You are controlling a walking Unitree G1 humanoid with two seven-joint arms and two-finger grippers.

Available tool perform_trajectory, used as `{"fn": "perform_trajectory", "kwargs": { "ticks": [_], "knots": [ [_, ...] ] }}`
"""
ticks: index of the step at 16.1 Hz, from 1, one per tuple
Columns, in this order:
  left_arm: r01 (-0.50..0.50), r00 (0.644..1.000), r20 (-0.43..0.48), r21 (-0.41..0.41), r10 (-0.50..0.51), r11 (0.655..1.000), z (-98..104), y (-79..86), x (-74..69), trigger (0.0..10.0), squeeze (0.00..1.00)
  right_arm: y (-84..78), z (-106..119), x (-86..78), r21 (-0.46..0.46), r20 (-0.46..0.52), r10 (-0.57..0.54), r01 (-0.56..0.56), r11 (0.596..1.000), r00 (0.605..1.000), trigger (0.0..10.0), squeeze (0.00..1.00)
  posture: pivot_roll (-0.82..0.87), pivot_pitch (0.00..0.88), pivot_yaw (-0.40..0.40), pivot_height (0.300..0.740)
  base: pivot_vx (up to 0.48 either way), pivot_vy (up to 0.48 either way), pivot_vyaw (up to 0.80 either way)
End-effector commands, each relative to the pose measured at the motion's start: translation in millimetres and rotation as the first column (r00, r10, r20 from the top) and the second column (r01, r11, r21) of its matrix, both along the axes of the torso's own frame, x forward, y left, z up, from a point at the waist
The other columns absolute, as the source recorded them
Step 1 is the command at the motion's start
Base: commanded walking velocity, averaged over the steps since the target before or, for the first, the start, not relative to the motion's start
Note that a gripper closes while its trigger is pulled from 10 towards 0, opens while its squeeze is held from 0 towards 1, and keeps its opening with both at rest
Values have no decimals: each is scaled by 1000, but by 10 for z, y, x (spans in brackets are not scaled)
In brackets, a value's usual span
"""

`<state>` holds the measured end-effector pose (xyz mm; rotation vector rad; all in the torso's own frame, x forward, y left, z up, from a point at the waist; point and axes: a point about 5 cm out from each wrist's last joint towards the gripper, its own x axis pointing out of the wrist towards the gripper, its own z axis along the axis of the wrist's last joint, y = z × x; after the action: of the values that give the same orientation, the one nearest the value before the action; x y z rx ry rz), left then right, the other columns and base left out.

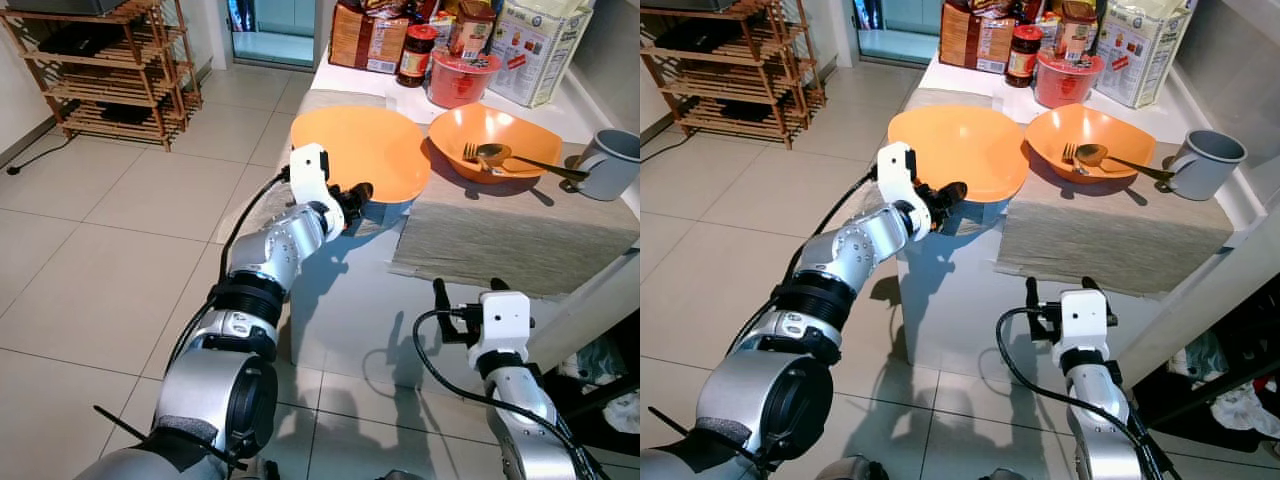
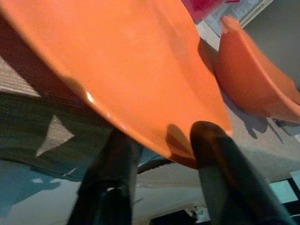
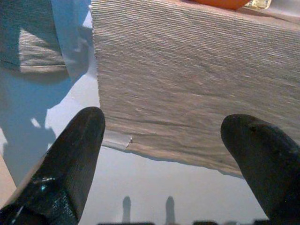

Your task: Setting the table

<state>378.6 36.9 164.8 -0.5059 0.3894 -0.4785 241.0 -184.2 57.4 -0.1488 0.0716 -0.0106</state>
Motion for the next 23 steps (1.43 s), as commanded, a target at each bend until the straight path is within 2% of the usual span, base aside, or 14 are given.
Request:
{"fn": "perform_trajectory", "kwargs": {
  "ticks": [1,6,9,15,18,19,20,23],
  "knots": [
    [22,1000,13,-4,-22,1000,85,-119,-14,0,0,-57,12,-14,-2,-3,-24,24,1000,1000,10000,0,-66,0,-2,718,0,0,0],
    [-69,997,36,-1,69,998,106,14,49,0,0,-52,7,-8,-2,-7,-19,19,1000,1000,10000,0,-61,0,-5,718,0,0,0],
    [-143,989,24,-40,144,989,73,124,80,0,0,-51,-4,-9,-3,-13,-15,15,1000,1000,10000,0,-60,0,-8,718,0,0,0],
    [-188,980,51,-114,195,976,142,189,110,0,0,-45,-9,-15,-2,-16,-11,11,1000,1000,10000,0,-58,0,-9,718,0,0,0],
    [-227,973,29,-63,229,972,84,231,119,0,0,-40,-15,-29,-1,-20,-12,12,1000,1000,10000,0,-61,0,-8,718,0,0,0],
    [-276,961,23,6,275,961,33,292,132,0,0,-41,-19,-36,-1,-22,-12,12,1000,1000,10000,0,-63,0,-8,718,0,0,0],
    [-295,955,20,33,295,955,5,317,135,0,0,-42,-23,-42,-2,-25,-13,12,1000,1000,10000,0,-65,0,-8,718,0,0,0],
    [-332,943,-2,56,332,942,-40,348,135,0,0,-48,-32,-60,-1,-30,-13,13,1000,999,10000,0,-67,0,-9,718,0,0,0]
  ]
}}
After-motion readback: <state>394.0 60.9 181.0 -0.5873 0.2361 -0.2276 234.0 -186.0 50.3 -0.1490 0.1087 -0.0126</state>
